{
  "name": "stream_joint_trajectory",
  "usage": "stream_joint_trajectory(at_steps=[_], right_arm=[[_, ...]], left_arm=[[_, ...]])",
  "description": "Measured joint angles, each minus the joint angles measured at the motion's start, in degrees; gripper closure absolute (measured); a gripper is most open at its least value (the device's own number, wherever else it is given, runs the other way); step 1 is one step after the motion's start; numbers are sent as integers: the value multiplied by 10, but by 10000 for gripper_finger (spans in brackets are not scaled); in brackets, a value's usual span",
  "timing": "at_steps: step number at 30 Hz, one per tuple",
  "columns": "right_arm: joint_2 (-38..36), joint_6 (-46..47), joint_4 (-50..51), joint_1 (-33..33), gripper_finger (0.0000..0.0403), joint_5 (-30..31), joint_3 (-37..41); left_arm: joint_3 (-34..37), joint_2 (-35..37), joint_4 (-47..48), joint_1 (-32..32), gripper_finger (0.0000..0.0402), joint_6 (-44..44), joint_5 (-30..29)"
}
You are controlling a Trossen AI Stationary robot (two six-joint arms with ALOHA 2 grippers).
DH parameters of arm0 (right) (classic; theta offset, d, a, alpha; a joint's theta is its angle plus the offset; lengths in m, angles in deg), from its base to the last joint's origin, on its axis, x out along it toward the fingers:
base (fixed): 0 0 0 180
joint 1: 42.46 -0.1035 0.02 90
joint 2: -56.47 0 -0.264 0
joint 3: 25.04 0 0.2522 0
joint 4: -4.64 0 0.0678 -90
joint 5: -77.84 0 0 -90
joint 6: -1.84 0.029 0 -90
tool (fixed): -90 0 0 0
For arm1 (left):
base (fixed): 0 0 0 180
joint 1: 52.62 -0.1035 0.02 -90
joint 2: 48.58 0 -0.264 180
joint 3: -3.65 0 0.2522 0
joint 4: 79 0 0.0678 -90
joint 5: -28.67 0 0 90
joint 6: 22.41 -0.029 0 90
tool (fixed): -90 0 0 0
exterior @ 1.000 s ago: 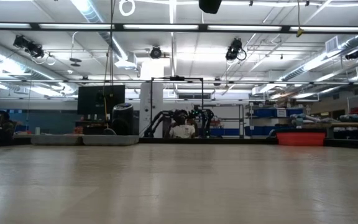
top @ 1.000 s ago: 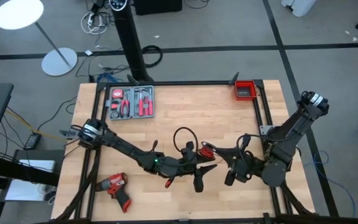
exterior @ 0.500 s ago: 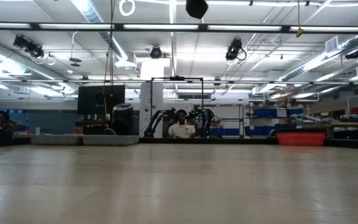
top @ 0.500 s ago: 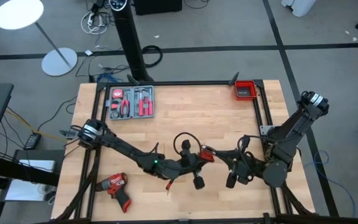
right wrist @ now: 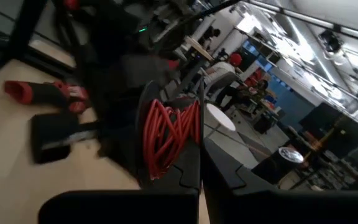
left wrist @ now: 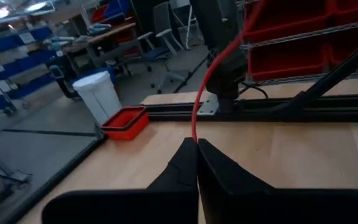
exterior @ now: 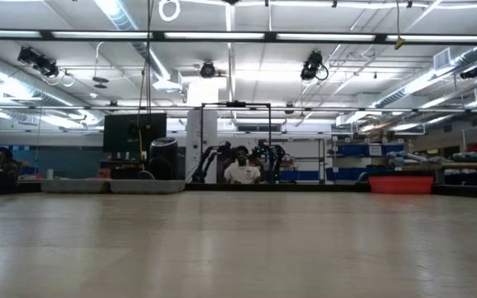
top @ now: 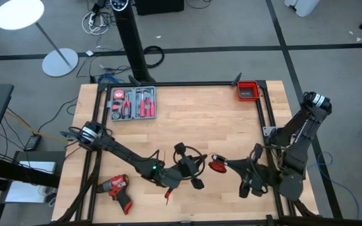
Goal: Coil cords
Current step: Coil the red wire on the black spool
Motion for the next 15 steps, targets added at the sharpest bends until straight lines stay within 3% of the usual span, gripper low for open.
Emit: stream_joint_trajectory(at_steps=[7,15], right_arm=[[0,114,114,-25,403,-1,0],[0,252,262,-8,403,-8,0]], left_arm=[[0,42,22,13,401,-24,-18],[0,53,30,26,401,5,21]])
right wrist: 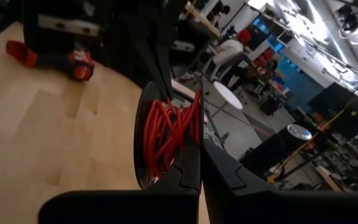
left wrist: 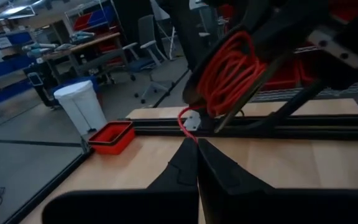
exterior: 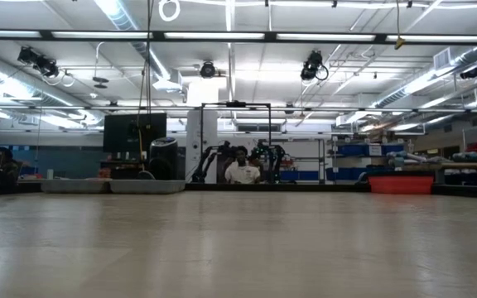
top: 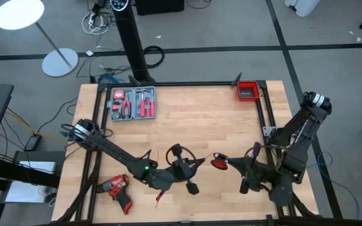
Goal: Coil cords
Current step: Coil the red wire on the black spool
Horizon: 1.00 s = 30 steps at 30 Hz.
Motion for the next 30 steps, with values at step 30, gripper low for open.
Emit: stream_joint_trajectory(at_steps=[30], right_arm=[[0,111,69,115,403,-134,36]], left_arm=[[0,11,-25,-3,401,14,17]])
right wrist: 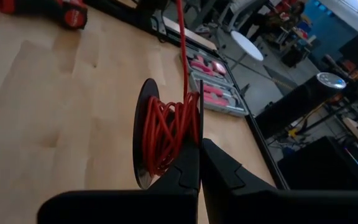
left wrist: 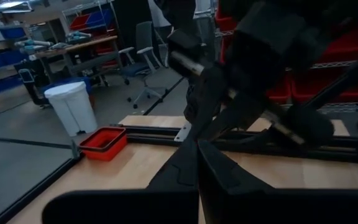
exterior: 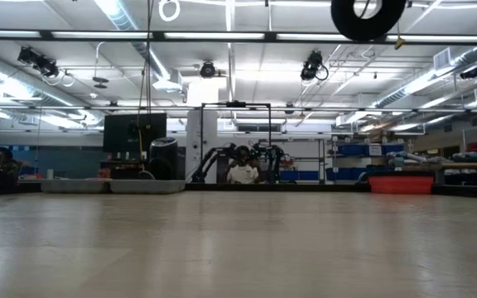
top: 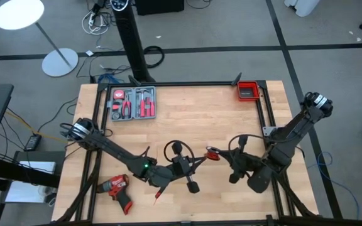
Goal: Coil cords
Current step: Coil the red wire on the black spool
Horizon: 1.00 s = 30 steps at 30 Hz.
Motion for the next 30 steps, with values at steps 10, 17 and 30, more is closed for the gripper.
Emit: stream_joint_trajectory(at_steps=[10,17,30], right_arm=[[0,-135,-162,44,403,-6,7],[0,-163,-226,65,403,5,7],[1,-196,-265,76,403,11,7]], left_arm=[[0,-3,-7,-15,401,19,42],[0,-4,-7,-22,401,37,53],[0,-4,31,-36,389,46,54]])
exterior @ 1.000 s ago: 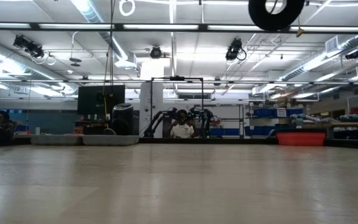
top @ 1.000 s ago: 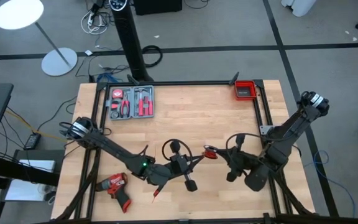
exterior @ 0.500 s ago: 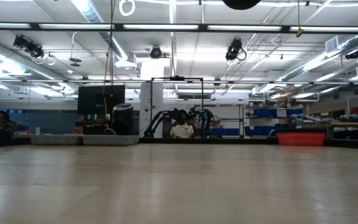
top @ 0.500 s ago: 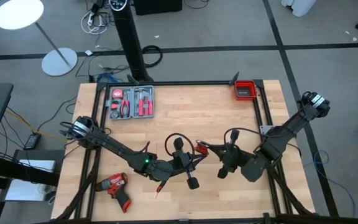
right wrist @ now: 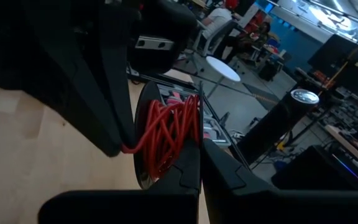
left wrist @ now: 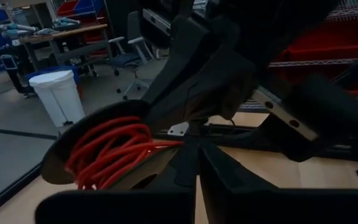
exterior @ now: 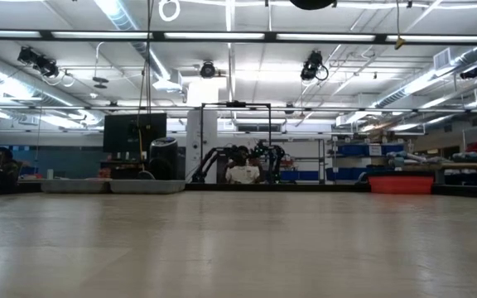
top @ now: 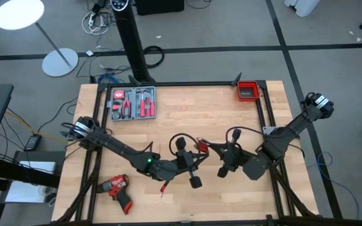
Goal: Coil cords
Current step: Coil the red wire on the black spool
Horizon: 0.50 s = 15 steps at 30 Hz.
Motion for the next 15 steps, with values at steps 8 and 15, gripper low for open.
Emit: stream_joint_trajectory(at_steps=[8,15], right_arm=[[0,-2,-7,0,403,10,0],[0,-5,-7,0,403,11,0]], left_arm=[[0,0,3,-3,362,2,-1],[0,-1,11,-3,345,3,-3]])
